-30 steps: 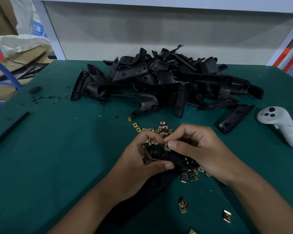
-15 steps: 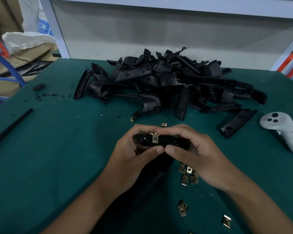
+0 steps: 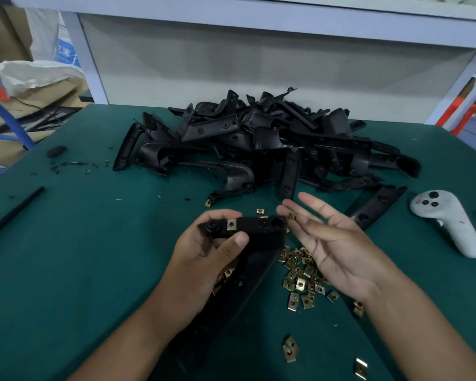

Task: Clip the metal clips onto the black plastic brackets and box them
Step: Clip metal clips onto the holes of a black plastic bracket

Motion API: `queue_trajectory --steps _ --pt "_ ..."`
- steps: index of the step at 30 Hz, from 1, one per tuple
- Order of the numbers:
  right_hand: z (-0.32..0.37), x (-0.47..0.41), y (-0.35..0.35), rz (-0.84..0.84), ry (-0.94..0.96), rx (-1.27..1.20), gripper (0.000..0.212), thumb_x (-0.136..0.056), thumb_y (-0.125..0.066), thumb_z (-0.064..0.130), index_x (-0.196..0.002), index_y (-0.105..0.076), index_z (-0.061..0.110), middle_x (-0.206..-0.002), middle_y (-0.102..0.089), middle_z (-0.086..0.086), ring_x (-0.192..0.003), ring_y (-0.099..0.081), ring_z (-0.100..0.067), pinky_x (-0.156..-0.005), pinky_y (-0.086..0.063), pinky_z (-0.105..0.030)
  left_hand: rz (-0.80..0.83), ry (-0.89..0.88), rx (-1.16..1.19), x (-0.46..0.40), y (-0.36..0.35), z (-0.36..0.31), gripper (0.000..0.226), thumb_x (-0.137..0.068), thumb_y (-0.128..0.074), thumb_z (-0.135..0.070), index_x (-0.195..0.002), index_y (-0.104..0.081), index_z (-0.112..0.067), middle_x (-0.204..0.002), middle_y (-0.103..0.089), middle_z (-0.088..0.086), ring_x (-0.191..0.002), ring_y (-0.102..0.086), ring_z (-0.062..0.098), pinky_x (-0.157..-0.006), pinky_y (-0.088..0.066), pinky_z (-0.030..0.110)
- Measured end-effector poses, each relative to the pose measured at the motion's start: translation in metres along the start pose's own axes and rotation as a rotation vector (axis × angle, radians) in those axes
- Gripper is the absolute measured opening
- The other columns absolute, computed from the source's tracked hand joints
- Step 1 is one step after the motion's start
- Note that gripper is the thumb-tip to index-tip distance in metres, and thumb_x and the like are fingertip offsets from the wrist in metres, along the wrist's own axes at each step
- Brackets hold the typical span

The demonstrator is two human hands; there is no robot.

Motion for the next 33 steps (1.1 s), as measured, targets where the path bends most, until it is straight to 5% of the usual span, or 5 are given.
queue_trajectory --steps 4,11,24,33 --pt "-0.001 0.000 0.000 -0.060 -0.013 0.027 0.049 -0.077 -0.071 0.004 -0.126 -0.063 0.005 -0.113 -0.076 -0.015 -0.100 -0.076 -0.019 -0.072 -0.060 -0.020 -0.021 0.045 -0.025 0.000 0.003 0.001 0.051 -0.063 -0.095 -0.020 -0.109 -0.074 -0.028 -0.104 -0.076 0.015 -0.091 -0.074 0.025 -0.077 -0.058 0.024" --pt "0.002 0.005 -0.008 -0.004 0.113 0.258 0.045 -0.075 -0.077 0.015 -0.119 -0.067 0.011 -0.114 -0.077 -0.008 -0.092 -0.074 -0.009 -0.070 -0.056 -0.018 0.072 0.017 -0.095 0.003 -0.005 0.001 0.029 -0.073 -0.088 -0.012 -0.099 -0.079 -0.016 -0.103 -0.078 0.010 -0.095 -0.075 0.019 -0.079 -0.056 0.019" --pt "0.007 0.015 -0.021 0.106 0.271 0.474 0.033 -0.078 -0.078 0.026 -0.110 -0.068 0.021 -0.107 -0.078 -0.007 -0.089 -0.071 -0.009 -0.066 -0.052 -0.020 0.105 0.039 -0.197 0.006 -0.009 0.005 0.030 -0.070 -0.087 -0.011 -0.099 -0.079 -0.019 -0.097 -0.078 0.009 -0.090 -0.074 0.015 -0.077 -0.055 0.017" --pt "0.003 0.014 -0.020 0.125 0.280 0.551 0.024 -0.079 -0.073 0.048 -0.096 -0.079 0.032 -0.074 -0.063 0.012 -0.075 -0.058 -0.005 -0.066 -0.050 -0.021 0.090 0.050 -0.217 0.006 -0.010 0.003 0.029 -0.069 -0.087 -0.012 -0.097 -0.080 -0.021 -0.095 -0.078 0.007 -0.089 -0.074 0.013 -0.076 -0.054 0.015"
Point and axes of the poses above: each hand's wrist, its own x-axis away from the middle knuckle, its own y-axis out of the back of the hand, z = x × y, the point moved 4 cm from there along -x, towards the middle knuckle
